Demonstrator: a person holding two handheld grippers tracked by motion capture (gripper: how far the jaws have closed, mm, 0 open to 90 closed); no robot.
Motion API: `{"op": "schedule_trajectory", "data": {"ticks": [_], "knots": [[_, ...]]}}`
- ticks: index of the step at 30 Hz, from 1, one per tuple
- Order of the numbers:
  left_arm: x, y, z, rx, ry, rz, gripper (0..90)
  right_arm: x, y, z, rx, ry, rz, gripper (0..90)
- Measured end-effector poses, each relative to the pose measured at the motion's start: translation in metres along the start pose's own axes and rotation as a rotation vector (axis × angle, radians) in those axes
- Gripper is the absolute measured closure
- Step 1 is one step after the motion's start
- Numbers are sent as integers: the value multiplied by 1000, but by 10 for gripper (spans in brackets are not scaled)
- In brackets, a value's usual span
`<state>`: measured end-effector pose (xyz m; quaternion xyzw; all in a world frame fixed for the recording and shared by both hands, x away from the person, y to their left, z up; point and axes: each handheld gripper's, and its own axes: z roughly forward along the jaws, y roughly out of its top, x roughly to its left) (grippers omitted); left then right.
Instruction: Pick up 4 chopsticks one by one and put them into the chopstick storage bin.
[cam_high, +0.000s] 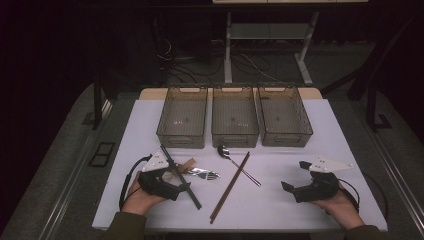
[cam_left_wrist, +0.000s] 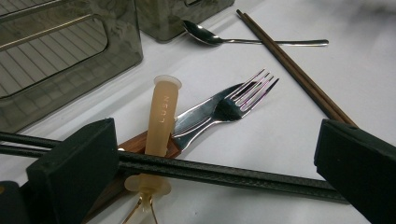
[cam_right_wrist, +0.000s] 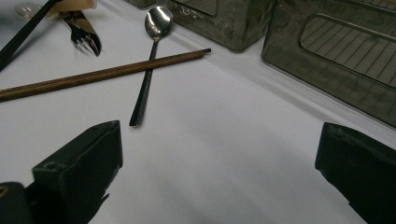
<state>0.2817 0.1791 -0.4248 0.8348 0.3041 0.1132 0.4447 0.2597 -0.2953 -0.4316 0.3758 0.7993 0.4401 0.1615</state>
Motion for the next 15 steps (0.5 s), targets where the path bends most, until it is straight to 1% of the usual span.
{"op": "schedule_trajectory", "data": {"ticks": [4,10,12,13,15], "knots": [[1,0,2,15,10,3,0,0,0,0,7,5,0,9],[3,1,2,17,22,1,0,0,0,0,12,0,0,9],[4,1,1,18,32,2,0,0,0,0,13,-1,-1,9],[4,2,1,24,51,4,0,0,0,0,13,-1,-4,9],[5,4,1,31,73,17,0,0,-1,1,17,-1,-6,9]]}}
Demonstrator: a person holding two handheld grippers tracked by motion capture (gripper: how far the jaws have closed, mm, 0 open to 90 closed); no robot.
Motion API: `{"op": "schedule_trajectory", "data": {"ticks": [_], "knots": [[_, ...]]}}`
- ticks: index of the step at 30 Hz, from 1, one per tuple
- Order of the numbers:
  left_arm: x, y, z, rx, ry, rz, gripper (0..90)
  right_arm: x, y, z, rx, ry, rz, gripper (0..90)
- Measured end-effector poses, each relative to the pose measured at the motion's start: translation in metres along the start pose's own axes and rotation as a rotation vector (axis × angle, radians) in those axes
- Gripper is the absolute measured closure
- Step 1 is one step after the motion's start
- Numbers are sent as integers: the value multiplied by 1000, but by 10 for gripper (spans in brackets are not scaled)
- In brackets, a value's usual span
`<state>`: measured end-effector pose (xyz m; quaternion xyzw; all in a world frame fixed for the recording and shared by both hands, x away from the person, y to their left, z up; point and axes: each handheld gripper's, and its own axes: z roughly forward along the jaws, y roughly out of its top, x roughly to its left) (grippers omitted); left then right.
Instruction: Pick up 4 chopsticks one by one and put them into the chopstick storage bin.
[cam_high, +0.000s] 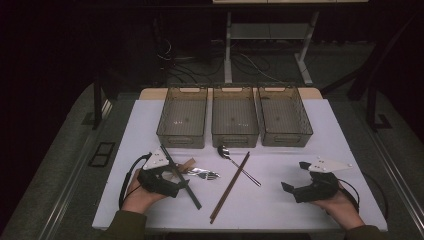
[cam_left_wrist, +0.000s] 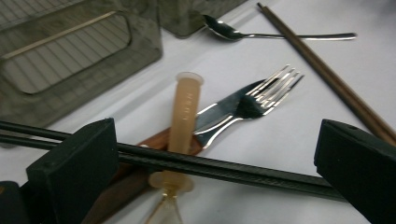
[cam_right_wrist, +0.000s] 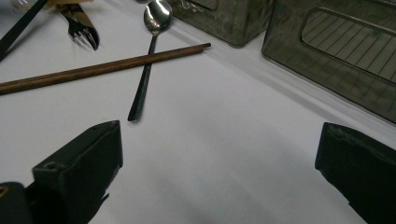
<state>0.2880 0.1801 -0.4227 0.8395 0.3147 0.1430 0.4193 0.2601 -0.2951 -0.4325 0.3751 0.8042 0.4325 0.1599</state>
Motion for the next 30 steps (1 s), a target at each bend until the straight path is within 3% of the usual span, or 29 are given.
{"op": "schedule_trajectory", "data": {"ticks": [16,30], "knots": [[24,2,1,3,87,-71,0,1,0,1,10,0,-9,9],[48,-1,13,54,155,-157,0,1,0,2,17,-8,-11,10]]}}
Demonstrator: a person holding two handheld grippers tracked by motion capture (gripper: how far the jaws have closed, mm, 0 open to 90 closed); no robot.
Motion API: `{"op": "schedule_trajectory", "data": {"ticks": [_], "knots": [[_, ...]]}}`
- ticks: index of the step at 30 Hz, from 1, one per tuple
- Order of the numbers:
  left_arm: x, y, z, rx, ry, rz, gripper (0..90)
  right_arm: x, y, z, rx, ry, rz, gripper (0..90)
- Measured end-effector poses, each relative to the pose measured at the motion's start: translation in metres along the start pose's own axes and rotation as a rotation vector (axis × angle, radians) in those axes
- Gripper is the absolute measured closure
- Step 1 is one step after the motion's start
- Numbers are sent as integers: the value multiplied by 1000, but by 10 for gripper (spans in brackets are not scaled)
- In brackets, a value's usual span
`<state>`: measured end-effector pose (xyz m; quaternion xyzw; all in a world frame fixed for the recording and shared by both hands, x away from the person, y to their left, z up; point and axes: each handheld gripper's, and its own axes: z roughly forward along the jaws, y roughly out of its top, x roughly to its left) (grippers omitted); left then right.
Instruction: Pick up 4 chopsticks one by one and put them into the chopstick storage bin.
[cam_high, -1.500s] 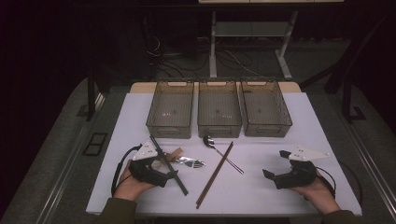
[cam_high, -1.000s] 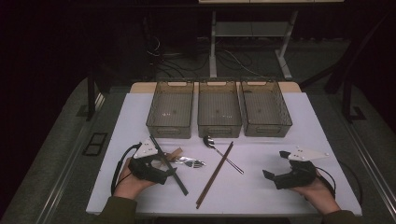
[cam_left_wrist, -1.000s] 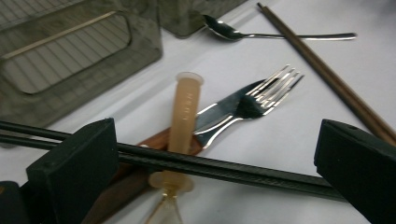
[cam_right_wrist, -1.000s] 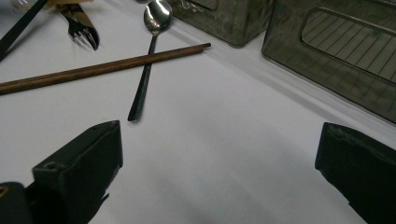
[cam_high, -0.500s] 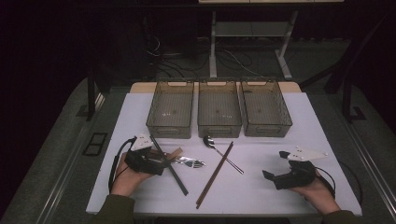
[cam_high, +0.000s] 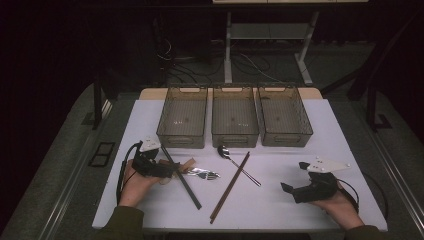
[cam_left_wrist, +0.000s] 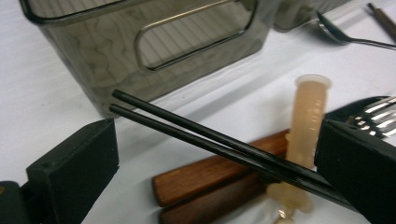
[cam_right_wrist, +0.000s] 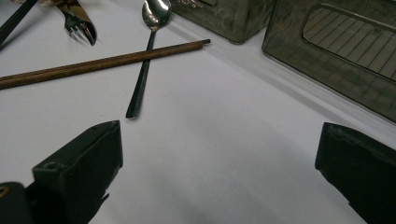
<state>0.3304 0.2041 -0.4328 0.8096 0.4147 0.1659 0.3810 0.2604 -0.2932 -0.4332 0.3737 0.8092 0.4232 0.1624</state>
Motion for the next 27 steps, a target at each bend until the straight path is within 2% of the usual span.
{"op": "schedule_trajectory", "data": {"ticks": [8,14,17,27], "knots": [[6,10,8,5,40,-28,0,0,0,0,0,-2,-1,10],[9,13,14,32,73,-49,0,0,0,0,1,-5,-2,10],[8,14,16,47,75,-61,0,0,0,0,1,-6,-1,9],[9,13,16,74,63,-89,110,0,0,0,2,-6,-1,9]]}}
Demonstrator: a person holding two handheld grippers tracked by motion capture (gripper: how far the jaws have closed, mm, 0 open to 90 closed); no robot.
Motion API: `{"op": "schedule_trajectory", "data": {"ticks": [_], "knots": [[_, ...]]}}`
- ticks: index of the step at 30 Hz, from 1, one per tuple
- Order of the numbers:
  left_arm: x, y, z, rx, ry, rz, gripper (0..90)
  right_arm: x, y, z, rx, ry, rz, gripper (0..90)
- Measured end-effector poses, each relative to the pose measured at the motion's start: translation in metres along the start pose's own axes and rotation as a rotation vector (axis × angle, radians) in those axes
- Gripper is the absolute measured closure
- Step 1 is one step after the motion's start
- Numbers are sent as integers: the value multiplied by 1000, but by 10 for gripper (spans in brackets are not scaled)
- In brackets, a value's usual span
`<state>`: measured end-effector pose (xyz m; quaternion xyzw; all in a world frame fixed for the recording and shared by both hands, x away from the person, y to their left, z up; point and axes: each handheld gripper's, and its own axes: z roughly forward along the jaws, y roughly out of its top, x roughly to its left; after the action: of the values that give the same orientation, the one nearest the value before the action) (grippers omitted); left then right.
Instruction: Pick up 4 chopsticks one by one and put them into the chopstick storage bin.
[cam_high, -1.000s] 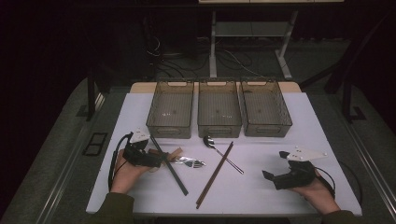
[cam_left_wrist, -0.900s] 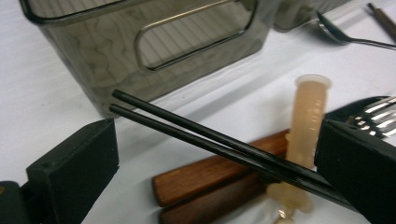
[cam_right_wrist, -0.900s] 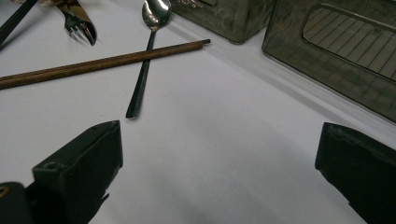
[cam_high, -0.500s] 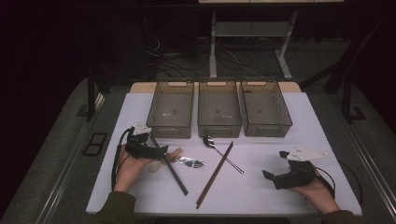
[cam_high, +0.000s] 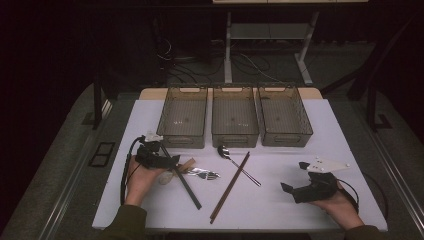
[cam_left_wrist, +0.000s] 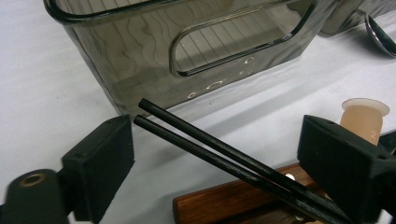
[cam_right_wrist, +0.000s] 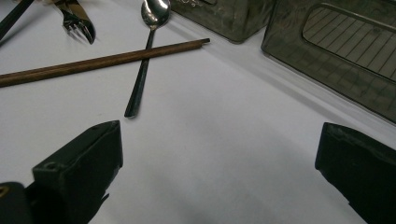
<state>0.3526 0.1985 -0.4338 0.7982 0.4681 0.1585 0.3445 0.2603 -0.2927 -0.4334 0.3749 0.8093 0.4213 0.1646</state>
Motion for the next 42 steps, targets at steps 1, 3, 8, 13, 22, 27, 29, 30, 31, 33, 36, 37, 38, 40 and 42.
{"op": "schedule_trajectory", "data": {"ticks": [1,3,8,13,22,27,29,30,31,33,36,37,38,40,42], "knots": [[0,0,0,1,6,0,122,0,0,0,-2,0,-4,10],[-1,0,0,1,6,-4,146,0,0,0,-2,1,-5,9],[0,0,1,1,2,-24,200,0,0,0,-3,1,-4,9],[1,1,1,-5,-1,-33,263,0,0,0,-4,0,-4,10],[2,4,4,-6,-8,-47,380,0,0,0,-4,0,-3,10],[3,5,5,-4,-11,-47,435,0,0,0,-4,1,-4,10],[3,5,6,-9,-18,-53,462,0,0,0,-4,2,-4,10],[3,5,6,-9,-18,-53,474,0,0,0,-3,1,-3,10],[4,5,6,-8,-23,-53,482,0,0,0,-2,1,-3,10],[4,6,6,-12,-23,-58,493,0,0,0,-2,1,-3,10],[4,6,6,-14,-29,-63,513,0,0,0,-3,1,-3,10],[4,6,6,-11,-31,-63,517,0,0,0,-1,0,0,10],[4,6,6,-11,-31,-63,520,0,0,0,-1,0,0,10],[4,6,6,-10,-34,-64,526,0,0,0,-1,-1,1,10],[4,6,6,-12,-35,-63,532,0,0,0,0,0,1,10]]}}
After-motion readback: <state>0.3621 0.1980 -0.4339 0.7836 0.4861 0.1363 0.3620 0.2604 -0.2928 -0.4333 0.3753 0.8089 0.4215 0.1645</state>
